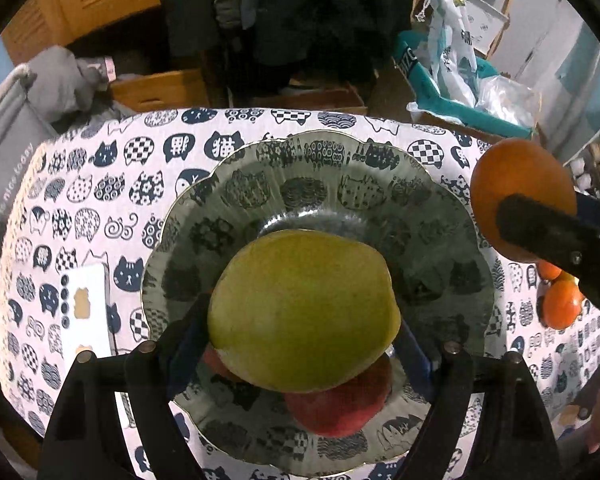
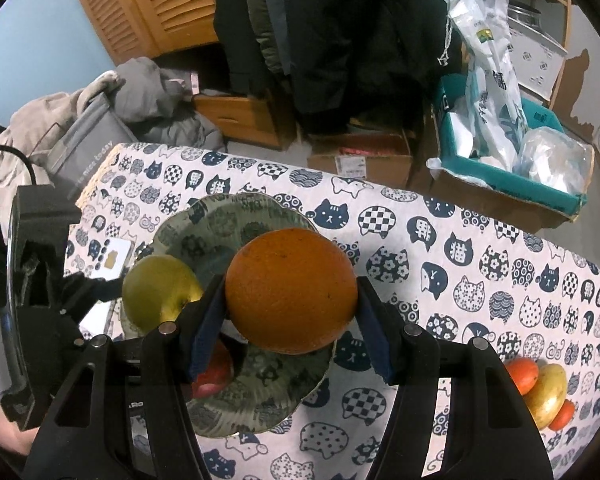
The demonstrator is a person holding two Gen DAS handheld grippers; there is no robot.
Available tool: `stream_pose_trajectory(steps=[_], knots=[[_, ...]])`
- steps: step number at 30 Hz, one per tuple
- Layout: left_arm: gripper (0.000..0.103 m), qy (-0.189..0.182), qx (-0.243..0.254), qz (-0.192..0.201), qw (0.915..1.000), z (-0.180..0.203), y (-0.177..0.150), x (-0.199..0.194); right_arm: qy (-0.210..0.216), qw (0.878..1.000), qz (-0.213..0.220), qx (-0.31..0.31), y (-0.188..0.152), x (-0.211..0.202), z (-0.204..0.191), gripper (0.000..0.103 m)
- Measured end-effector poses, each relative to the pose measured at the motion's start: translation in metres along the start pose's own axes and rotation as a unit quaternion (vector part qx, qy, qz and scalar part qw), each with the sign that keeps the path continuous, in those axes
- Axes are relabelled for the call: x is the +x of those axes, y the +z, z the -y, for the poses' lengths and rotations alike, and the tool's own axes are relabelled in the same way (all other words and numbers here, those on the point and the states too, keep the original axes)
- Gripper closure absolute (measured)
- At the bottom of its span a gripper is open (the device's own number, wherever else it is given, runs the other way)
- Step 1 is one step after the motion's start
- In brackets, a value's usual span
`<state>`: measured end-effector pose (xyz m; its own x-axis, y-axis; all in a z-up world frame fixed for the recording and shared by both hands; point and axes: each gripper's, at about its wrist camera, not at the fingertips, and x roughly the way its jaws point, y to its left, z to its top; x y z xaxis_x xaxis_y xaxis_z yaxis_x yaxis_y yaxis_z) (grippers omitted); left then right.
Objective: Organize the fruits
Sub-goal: 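Lower the yellow-green fruit into the bowl and open the left tool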
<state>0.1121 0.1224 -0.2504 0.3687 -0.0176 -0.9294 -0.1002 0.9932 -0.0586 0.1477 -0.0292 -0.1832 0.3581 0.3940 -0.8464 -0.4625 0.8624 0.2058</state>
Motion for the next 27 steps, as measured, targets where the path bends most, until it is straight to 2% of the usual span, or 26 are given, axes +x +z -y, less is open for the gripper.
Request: stream_pose_trajectory(steps=[13,21,23,27], knots=[[0.017,0.016,0.029,0.006,0.9994,0.01,0.011,0.015,-0.005,1.0,-0.01,0.019,-0.005,0.004,0.017,0.04],[0.018,-0.001,0.007,-0.03,0.9995,0.012,0.011,0.036,-0.007,1.0,-0.011,0.026,-0.008,0.001,0.025,0.04],[0.022,-0.005,0.004,-0.029,0.9996,0.013,0.01,0.036,-0.008,1.0,-0.011,0.027,-0.008,0.001,0.026,0.04],[0.016,-0.008,-0.003,-0.022,0.9997,0.009,0.013,0.03,-0.009,0.999,-0.012,0.034,-0.008,0.001,0.029,0.04]])
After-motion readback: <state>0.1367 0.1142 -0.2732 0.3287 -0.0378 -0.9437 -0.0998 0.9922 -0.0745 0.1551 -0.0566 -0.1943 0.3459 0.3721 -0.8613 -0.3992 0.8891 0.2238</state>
